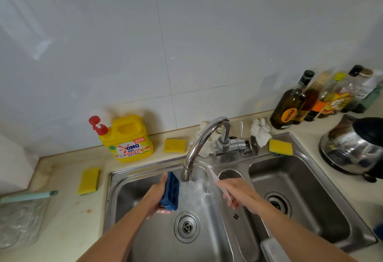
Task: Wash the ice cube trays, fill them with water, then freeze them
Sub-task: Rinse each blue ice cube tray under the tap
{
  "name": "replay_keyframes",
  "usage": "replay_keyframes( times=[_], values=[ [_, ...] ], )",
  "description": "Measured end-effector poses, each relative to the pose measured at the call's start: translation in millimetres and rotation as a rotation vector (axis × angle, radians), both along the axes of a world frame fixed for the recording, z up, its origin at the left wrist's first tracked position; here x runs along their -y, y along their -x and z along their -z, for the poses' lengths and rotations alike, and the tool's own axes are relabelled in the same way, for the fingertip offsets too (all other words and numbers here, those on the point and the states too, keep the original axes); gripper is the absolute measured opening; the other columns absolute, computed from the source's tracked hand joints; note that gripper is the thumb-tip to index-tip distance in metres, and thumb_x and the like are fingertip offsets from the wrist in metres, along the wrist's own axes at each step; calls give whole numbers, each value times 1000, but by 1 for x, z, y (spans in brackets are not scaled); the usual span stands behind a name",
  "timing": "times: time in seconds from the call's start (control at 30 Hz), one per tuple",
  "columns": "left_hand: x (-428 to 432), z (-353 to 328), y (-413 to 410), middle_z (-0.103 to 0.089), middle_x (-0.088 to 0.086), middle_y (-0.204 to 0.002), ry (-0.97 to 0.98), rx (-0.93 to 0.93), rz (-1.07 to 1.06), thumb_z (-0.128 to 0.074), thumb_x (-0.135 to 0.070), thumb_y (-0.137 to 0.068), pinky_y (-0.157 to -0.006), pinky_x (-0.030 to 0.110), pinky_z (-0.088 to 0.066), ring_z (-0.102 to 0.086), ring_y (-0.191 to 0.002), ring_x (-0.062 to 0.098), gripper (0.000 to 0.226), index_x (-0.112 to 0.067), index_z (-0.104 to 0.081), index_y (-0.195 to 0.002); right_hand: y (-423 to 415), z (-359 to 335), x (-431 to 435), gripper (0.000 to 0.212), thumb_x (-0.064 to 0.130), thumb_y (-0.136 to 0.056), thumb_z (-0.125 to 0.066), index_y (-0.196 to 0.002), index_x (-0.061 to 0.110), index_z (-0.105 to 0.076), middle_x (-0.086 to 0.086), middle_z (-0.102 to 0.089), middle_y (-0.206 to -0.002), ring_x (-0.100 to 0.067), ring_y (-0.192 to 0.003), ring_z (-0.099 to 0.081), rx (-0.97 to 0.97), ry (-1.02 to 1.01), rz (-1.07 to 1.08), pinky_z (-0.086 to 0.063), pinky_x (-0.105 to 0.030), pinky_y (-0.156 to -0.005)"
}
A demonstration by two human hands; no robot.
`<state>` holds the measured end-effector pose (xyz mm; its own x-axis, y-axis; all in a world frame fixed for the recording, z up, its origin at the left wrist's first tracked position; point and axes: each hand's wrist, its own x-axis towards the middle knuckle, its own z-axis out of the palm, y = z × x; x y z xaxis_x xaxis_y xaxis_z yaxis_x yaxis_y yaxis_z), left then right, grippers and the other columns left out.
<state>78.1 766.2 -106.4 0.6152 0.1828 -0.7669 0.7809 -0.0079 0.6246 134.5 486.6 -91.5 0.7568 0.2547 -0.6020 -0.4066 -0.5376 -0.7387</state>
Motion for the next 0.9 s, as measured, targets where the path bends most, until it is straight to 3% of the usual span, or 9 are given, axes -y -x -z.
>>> replay_keyframes(
  times=[0.13,0.2,0.3,0.37,0.5,0.63,0.7,0.77,0.9],
  values=[
    [9,7,-2,-70,23,-102,-135,18,62,-32,-73,-96,-68,38,-63,-73,-89,33,76,-3,-59,-113,6,9,17,51,66,-76,-65,-115,33,-69,3,-69,-66,-17,-61,-68,39,47,-74,-59,-30,-59],
    [26,7,-6,-71,21,-99,-200,51,134,-34,-69,-98,-73,40,-63,-74,-89,33,70,-4,-61,-107,14,8,18,53,66,-78,-65,-121,34,-64,3,-73,-79,-17,-67,-70,44,31,-88,-64,-35,-67],
    [45,7,-15,-72,20,-104,-273,119,192,-38,-49,-105,-91,48,-59,-71,-96,34,49,-7,-62,-106,29,0,25,54,51,-90,-63,-138,27,-55,1,-71,-104,-15,-76,-70,71,39,-107,-63,-32,-71],
    [53,4,-20,-70,19,-108,-319,127,200,-39,-50,-105,-94,47,-56,-69,-99,34,46,-10,-61,-107,37,-7,37,61,45,-92,-62,-147,23,-47,3,-65,-121,-13,-93,-69,104,87,-156,-59,-28,-73],
    [62,5,-22,-68,16,-105,-464,152,269,-38,-61,-101,-83,37,-55,-67,-93,31,57,-10,-60,-109,48,-19,73,68,29,-82,-70,-145,22,-46,2,-60,-135,-6,-109,-59,235,233,-173,-51,-25,-86],
    [68,7,-25,-68,15,-98,-590,173,308,-41,-61,-100,-73,33,-48,-62,-79,26,59,-7,-64,-101,66,-6,119,89,16,-84,-74,-158,15,-25,-2,-39,-152,-23,-136,-45,306,487,-256,-45,-34,-106],
    [72,8,-26,-67,15,-100,-583,183,278,-43,-61,-99,-71,33,-46,-63,-82,27,61,-5,-64,-111,78,5,142,83,14,-87,-73,-156,17,-27,-2,-35,-155,-24,-139,-40,315,599,-339,-43,-38,-113],
    [78,12,-24,-69,20,-106,-499,239,209,-47,-58,-100,-79,38,-52,-66,-91,33,55,-9,-63,-118,90,14,161,84,11,-87,-72,-157,21,-26,0,-30,-158,-23,-144,-32,300,679,-408,-36,-42,-118],
    [90,18,-10,-70,17,-100,-410,283,137,-45,-59,-100,-89,44,-54,-67,-88,32,47,-16,-65,-102,111,30,181,92,9,-86,-73,-160,27,-20,-1,-9,-170,-28,-155,-11,299,820,-580,-15,-53,-125]
  ],
)
